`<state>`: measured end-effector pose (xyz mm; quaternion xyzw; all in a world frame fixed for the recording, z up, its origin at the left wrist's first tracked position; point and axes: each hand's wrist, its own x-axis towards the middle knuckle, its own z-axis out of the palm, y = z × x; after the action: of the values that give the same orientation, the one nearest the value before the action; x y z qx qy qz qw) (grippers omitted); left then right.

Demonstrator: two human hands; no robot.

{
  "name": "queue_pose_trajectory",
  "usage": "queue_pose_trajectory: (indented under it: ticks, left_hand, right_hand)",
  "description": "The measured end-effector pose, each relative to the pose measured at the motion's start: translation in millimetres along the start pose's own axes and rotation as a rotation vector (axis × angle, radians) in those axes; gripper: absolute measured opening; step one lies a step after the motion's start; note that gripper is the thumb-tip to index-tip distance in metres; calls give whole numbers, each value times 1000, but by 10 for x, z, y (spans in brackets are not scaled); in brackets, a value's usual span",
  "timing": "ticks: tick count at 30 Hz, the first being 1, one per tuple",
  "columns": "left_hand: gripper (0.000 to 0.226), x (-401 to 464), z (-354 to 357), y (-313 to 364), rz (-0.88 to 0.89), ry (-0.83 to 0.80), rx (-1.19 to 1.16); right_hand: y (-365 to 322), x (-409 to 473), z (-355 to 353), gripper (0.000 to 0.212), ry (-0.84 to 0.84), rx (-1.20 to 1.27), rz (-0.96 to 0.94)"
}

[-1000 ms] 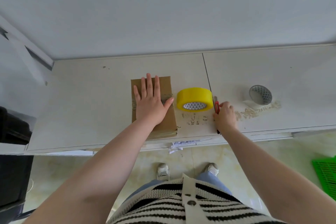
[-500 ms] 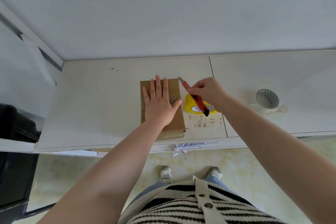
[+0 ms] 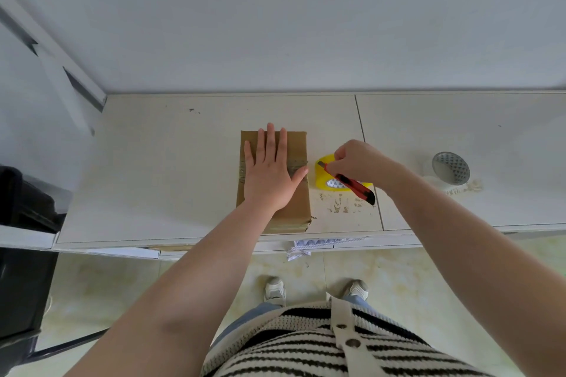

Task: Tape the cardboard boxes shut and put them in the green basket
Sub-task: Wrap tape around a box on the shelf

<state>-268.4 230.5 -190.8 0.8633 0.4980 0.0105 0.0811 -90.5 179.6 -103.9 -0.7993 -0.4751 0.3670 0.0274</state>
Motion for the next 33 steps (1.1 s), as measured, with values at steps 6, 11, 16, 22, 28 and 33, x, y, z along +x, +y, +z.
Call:
queue_pose_trajectory:
  ticks: [6, 11, 16, 22, 28, 33]
  left_hand:
    - [89, -3, -13, 13, -8, -1, 13]
    - [89, -7, -16, 31, -26, -3, 17]
    - [89, -10, -19, 23, -21, -4, 9]
    - [89, -1, 3, 21, -16, -21, 20]
    - [89, 13, 34, 32, -19, -19, 37]
    - [88, 14, 36, 35, -23, -17, 41]
  right_hand:
    - [-60, 5, -57, 23, -51, -52, 13]
    - [-99, 51, -35, 16, -54, -77, 28]
    - [-41, 79, 52, 23, 58, 107, 27]
    - [743, 49, -36, 17, 480, 882, 157]
    - [1498, 104, 325, 21, 427, 431, 361]
    - [1453, 245, 361, 18, 479, 352, 296]
